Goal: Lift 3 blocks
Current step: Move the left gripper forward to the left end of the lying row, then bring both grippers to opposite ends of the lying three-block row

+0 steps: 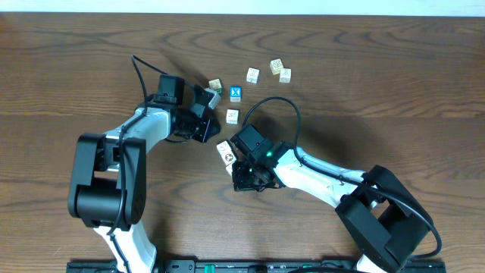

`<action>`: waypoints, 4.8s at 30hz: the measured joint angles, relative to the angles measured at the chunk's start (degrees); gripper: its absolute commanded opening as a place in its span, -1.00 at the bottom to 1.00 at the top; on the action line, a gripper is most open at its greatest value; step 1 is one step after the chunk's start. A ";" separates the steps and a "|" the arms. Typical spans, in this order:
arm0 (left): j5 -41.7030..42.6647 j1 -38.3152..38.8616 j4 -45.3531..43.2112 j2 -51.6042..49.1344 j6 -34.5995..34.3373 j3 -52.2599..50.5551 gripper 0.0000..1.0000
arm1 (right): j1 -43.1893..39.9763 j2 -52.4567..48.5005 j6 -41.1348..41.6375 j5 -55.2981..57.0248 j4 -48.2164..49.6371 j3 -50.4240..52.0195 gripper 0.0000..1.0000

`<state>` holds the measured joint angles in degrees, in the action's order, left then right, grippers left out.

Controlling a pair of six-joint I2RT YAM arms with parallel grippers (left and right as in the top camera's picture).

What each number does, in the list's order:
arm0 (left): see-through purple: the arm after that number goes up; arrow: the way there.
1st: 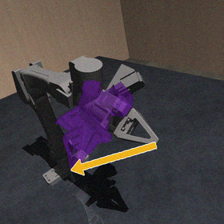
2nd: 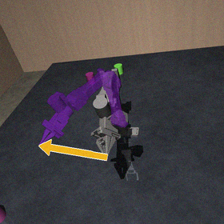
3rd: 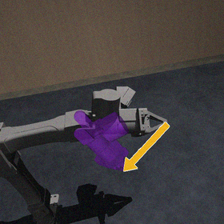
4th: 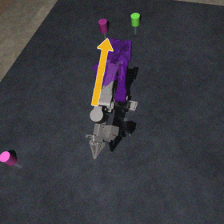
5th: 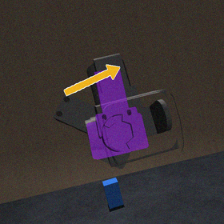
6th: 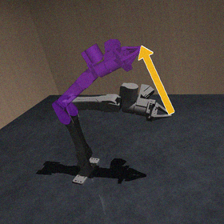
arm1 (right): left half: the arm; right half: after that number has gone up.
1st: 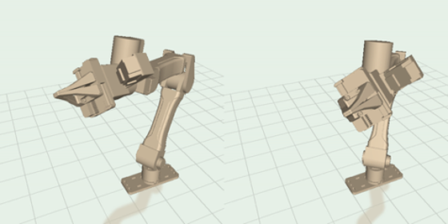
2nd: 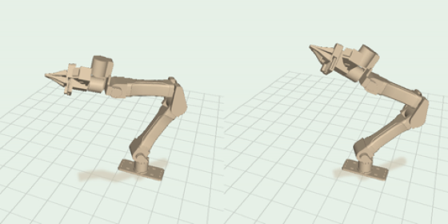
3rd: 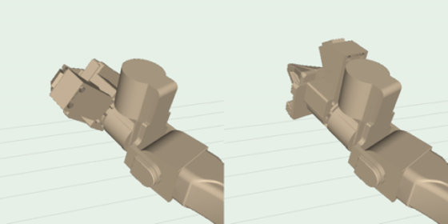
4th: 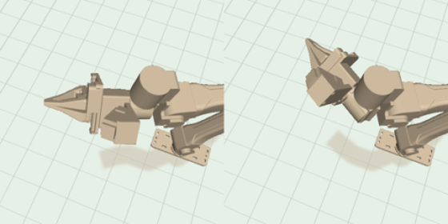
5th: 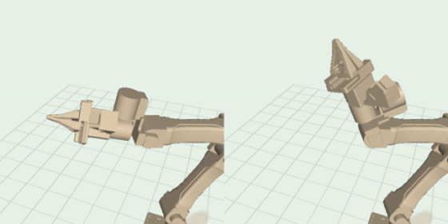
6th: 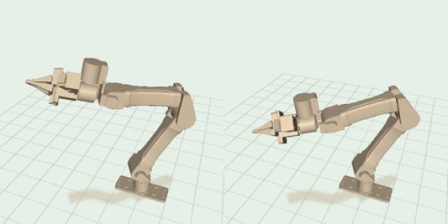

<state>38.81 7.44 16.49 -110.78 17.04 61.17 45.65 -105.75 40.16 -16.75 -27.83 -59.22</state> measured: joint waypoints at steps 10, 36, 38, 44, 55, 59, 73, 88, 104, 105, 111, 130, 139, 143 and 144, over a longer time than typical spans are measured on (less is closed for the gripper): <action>0.07 0.07 3.67 -0.66 2.78 0.07 -0.85 | 0.00 0.00 0.87 0.00 1.22 0.04 -0.98; 1.64 0.63 5.64 -0.66 2.97 0.07 -0.86 | -0.02 0.00 1.09 0.28 3.67 0.07 -0.98; 1.70 1.31 5.66 -0.66 3.19 0.07 -0.86 | -0.02 0.00 1.09 0.31 3.67 0.07 -0.98; 1.70 2.89 5.84 -0.66 4.26 0.48 -0.85 | -0.70 0.00 1.11 0.04 3.32 0.15 -0.98; 1.31 2.84 6.69 -0.66 4.48 0.61 -0.86 | -1.55 0.00 1.11 0.02 3.19 0.20 -0.98; 0.98 2.84 7.17 -0.66 4.48 0.61 -0.86 | -2.21 0.00 1.09 0.00 3.02 0.31 -0.98; 0.61 2.78 8.66 -0.66 4.48 0.92 -0.85 | -3.41 0.00 0.74 0.28 2.80 0.59 -0.98; -0.20 2.69 10.51 -0.66 4.48 0.94 -0.85 | -4.09 0.00 -0.50 1.64 2.69 0.81 -0.98; -0.04 3.74 11.87 -0.66 4.46 0.94 -0.86 | -9.49 0.00 -3.15 3.37 3.19 0.81 -0.98; -0.22 3.91 11.80 -0.66 4.46 0.94 -0.86 | -9.53 0.00 -3.28 3.41 3.15 0.81 -0.98; -0.46 4.48 11.74 -0.66 4.46 0.96 -0.86 | -10.03 0.00 -3.89 3.43 2.93 0.81 -0.97; -7.06 6.88 11.41 0.50 1.95 1.25 -0.86 | -10.12 0.00 -6.58 3.45 0.22 0.46 -0.98; -11.15 7.19 9.90 0.96 -0.50 1.62 -0.86 | -10.27 0.00 -6.78 4.07 -1.38 0.11 -0.98; -12.09 7.19 9.14 0.98 -1.05 1.66 -0.85 | -11.23 0.00 -6.62 4.13 -1.55 0.09 -0.98; -12.26 7.19 9.01 1.03 -1.25 1.68 -0.85 | -11.74 0.00 -6.45 4.09 -1.53 0.09 -0.97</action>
<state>26.55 14.63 25.50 -109.75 15.79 62.85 33.91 -105.75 33.71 -12.67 -29.36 -59.13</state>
